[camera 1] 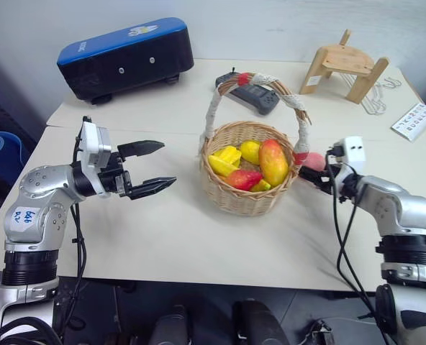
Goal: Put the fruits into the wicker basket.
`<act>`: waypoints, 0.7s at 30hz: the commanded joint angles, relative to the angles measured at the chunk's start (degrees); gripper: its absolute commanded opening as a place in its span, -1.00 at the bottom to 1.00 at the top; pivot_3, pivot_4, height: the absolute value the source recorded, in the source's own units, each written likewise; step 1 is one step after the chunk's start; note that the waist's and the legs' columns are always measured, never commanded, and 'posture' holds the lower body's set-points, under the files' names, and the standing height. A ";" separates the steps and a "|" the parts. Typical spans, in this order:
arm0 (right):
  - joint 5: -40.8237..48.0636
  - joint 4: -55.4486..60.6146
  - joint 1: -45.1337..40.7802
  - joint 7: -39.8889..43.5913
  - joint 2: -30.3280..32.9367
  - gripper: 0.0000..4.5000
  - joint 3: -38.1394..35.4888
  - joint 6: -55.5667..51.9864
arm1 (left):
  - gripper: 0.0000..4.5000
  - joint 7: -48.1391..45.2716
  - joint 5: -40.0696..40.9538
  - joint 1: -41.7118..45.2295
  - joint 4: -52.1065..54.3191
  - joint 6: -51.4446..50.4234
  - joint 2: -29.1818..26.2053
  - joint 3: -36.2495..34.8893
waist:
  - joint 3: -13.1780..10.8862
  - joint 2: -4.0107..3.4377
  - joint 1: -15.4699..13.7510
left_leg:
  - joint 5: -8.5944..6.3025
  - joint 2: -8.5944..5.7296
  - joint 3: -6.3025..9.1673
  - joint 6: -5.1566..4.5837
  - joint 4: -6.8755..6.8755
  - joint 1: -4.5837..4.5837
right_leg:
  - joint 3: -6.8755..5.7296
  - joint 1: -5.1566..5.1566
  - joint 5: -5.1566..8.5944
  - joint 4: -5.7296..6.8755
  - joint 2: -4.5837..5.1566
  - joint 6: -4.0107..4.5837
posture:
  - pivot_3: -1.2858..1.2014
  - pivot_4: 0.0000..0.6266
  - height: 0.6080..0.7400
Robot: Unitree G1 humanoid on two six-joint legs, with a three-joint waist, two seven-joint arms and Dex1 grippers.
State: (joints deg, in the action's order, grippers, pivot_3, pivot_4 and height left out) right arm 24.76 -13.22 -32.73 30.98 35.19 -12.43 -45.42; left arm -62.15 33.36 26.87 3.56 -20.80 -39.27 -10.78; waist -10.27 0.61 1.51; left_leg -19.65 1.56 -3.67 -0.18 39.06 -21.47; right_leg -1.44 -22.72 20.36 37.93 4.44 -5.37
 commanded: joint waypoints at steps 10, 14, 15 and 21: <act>18.37 32.80 29.67 28.60 16.35 0.23 -15.01 -1.16 | 1.00 -2.05 1.09 -0.96 1.02 1.09 -1.62 -1.22 | -0.01 0.00 0.16 | -0.05 0.04 0.01 -0.06 -0.13 0.06 | 0.01 0.21 -0.01 -0.20 -0.08 -0.03 | 0.03 -0.52 1.00; 29.05 43.88 29.62 24.39 14.44 0.23 -14.18 -6.07 | 1.00 -3.16 3.31 -1.74 2.90 -1.07 -1.92 -1.51 | -0.03 0.03 0.57 | -0.03 0.05 -0.08 -0.05 -0.12 0.32 | 0.14 0.39 -0.03 -0.39 -0.09 0.01 | 0.03 -0.52 1.00; 31.39 46.38 27.46 21.09 12.27 0.23 -12.43 -6.36 | 1.00 -3.39 3.91 -1.91 3.52 -1.77 -2.05 -1.43 | -0.04 0.04 0.56 | 0.01 0.05 -0.08 -0.04 -0.12 0.33 | 0.16 0.37 -0.05 -0.38 -0.08 0.05 | 0.03 -0.52 1.00; 31.52 50.68 12.92 -1.02 -2.15 0.23 -0.48 -6.89 | 1.00 -2.53 6.43 -2.49 6.81 -5.21 -2.22 -1.74 | -0.04 0.06 0.17 | 0.08 0.05 0.00 0.12 -0.12 0.26 | 0.13 0.20 -0.10 -0.25 -0.03 0.13 | 0.03 -0.52 1.00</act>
State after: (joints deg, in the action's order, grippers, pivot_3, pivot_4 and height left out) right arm 56.80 36.33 -17.21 36.24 34.67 -14.83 -52.22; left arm -64.98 37.64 24.08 7.82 -25.17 -40.85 -11.34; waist -10.30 0.68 1.68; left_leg -19.57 1.61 -3.64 -0.06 38.95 -21.22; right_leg -1.31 -22.53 20.26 37.71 4.41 -5.24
